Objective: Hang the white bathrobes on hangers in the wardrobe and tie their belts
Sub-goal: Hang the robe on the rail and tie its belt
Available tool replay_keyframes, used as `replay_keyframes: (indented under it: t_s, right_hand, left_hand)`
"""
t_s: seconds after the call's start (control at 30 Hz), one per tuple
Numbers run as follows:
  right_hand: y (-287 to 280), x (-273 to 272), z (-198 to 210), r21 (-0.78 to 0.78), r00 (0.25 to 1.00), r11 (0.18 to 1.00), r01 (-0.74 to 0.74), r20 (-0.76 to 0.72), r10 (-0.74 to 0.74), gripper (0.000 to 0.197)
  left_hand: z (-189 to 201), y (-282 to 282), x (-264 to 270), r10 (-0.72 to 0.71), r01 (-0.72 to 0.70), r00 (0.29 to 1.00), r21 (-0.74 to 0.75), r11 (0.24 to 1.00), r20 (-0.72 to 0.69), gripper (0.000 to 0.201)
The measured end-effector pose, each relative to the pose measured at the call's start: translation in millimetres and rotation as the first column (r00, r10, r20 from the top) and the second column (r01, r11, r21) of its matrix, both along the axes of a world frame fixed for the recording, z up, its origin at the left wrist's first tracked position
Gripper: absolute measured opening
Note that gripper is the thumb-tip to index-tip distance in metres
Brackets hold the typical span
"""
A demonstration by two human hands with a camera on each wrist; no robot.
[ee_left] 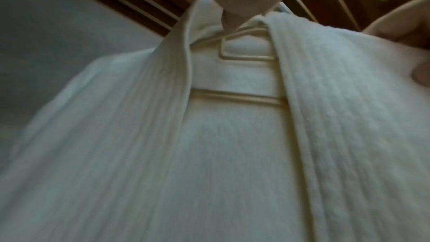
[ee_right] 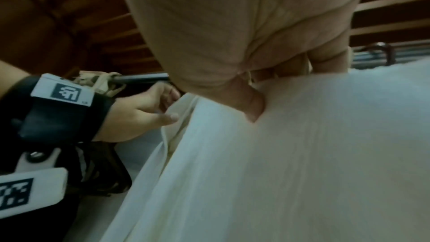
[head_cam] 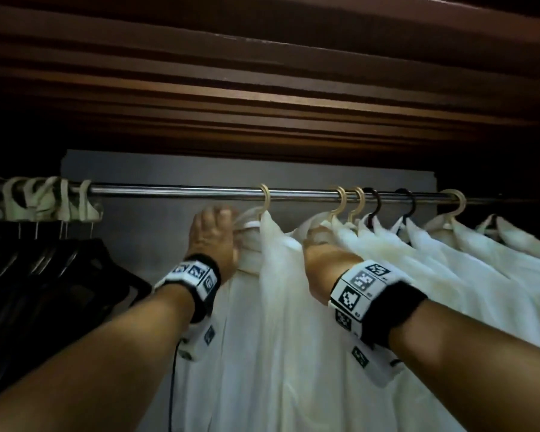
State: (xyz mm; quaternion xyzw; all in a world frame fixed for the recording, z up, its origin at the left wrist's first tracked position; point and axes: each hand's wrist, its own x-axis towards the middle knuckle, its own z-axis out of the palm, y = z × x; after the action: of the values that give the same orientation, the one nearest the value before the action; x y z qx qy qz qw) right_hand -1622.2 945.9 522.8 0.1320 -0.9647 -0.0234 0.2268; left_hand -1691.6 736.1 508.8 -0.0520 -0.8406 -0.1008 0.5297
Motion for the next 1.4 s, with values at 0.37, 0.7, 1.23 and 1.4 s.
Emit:
replay_keyframes:
  t_s: [0.37,0.7,1.23,1.4]
  right_hand:
    - [-68.0,-23.7,-22.4,-0.261,0.948,0.964,0.048,-0.293,-0.127,0.063]
    - [-66.9,-66.0,-11.7,-0.204,0.905,0.958,0.203,-0.334,-0.263,0.045]
    - [-46.1,-42.5,-13.0,-0.273,0.963,0.960,0.069,-0.232,-0.135,0.084]
    - [-8.2,-42.9,-32.4,-0.156,0.933,0.988,0.012,-0.354,-0.067,0.059]
  left_hand:
    - [43.1,-31.4,-32.5,-0.212,0.117,0.939,0.327,0.938,0.272,0.025]
    - [30.3,-2.9,-23.2,-0.573,0.479,0.798,0.381,0.791,0.186,0.033]
    - [24.7,-22.6,-50.0,-0.376,0.337,0.799,0.168,0.926,0.469,0.069]
    - [20.3,-20.3,-59.8,-0.268,0.287,0.852,0.028,0.958,0.450,0.081]
